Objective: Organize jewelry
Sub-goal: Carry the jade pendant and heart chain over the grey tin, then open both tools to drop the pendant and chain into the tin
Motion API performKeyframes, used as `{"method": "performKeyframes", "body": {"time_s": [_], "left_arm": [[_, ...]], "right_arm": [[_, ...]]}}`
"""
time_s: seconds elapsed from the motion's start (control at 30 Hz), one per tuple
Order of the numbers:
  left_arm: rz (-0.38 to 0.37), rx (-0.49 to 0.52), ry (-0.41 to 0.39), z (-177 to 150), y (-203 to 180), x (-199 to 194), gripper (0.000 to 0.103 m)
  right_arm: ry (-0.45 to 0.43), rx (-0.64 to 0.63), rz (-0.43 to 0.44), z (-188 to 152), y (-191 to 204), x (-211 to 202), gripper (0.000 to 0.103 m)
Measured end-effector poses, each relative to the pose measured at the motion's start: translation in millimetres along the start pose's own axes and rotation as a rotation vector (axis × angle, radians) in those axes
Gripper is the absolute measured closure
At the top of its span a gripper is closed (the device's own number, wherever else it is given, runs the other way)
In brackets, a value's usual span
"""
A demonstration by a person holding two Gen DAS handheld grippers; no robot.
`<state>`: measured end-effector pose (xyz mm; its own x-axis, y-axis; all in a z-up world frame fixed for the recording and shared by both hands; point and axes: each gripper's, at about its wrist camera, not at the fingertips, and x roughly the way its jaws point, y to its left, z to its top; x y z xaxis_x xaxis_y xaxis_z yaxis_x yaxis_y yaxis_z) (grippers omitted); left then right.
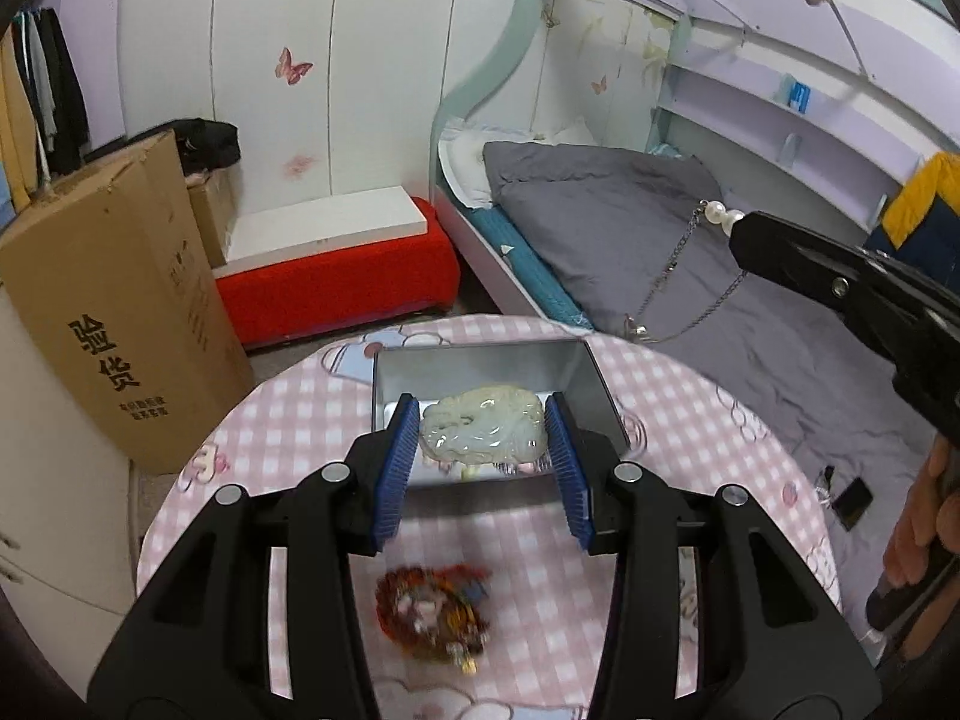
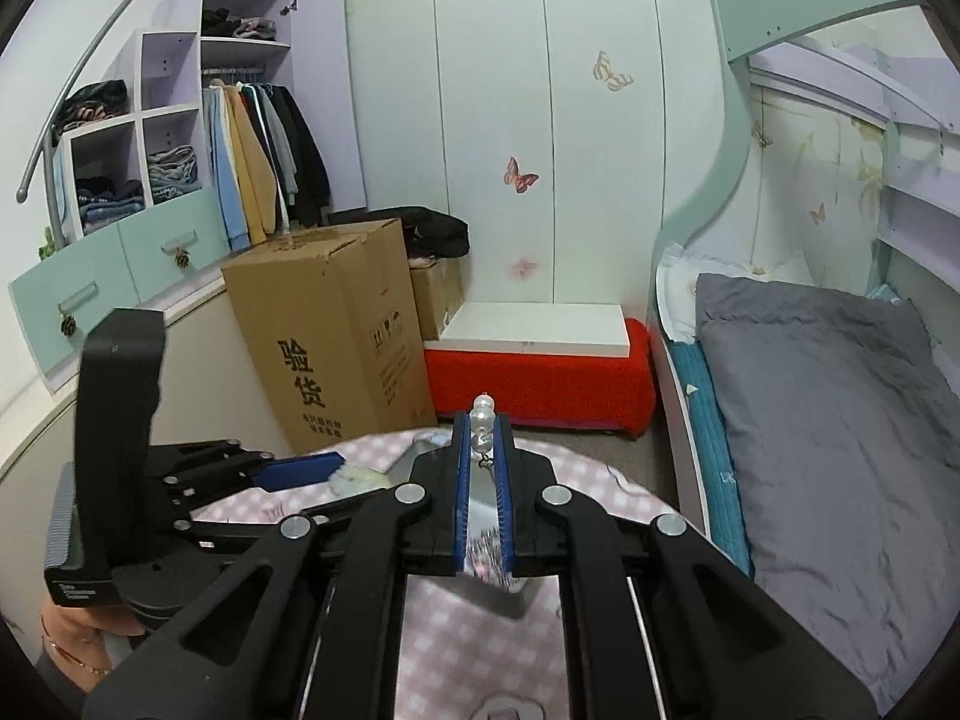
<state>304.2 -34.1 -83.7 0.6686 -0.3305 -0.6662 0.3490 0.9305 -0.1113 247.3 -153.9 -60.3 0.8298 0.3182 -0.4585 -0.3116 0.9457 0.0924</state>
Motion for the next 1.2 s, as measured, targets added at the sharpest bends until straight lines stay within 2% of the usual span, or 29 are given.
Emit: {"method": "performKeyframes", "body": {"time_s": [0.17, 0.5, 0.83, 1.0, 1.13, 1.2], "left_arm": [[-0.009, -0.014, 0.056, 7, 13, 32, 0.06], [-0.021, -0.009, 0.134, -3, 19, 69, 0.06], [-0.015, 0.01, 0.179, -8, 15, 88, 0.06], [-0.015, 0.018, 0.194, -7, 13, 92, 0.06], [-0.006, 0.032, 0.206, -6, 7, 96, 0.059], [-0.009, 0.032, 0.214, -6, 7, 97, 0.056]], "right_arm": [[0.042, 0.02, 0.008, -2, -3, 32, 0.097], [0.175, 0.067, 0.031, -38, -7, 79, 0.097], [0.239, 0.124, 0.021, -59, -19, 88, 0.095], [0.233, 0.136, 0.023, -59, -21, 85, 0.082], [0.215, 0.147, 0.024, -58, -25, 80, 0.079], [0.21, 0.147, 0.022, -57, -25, 78, 0.078]]}}
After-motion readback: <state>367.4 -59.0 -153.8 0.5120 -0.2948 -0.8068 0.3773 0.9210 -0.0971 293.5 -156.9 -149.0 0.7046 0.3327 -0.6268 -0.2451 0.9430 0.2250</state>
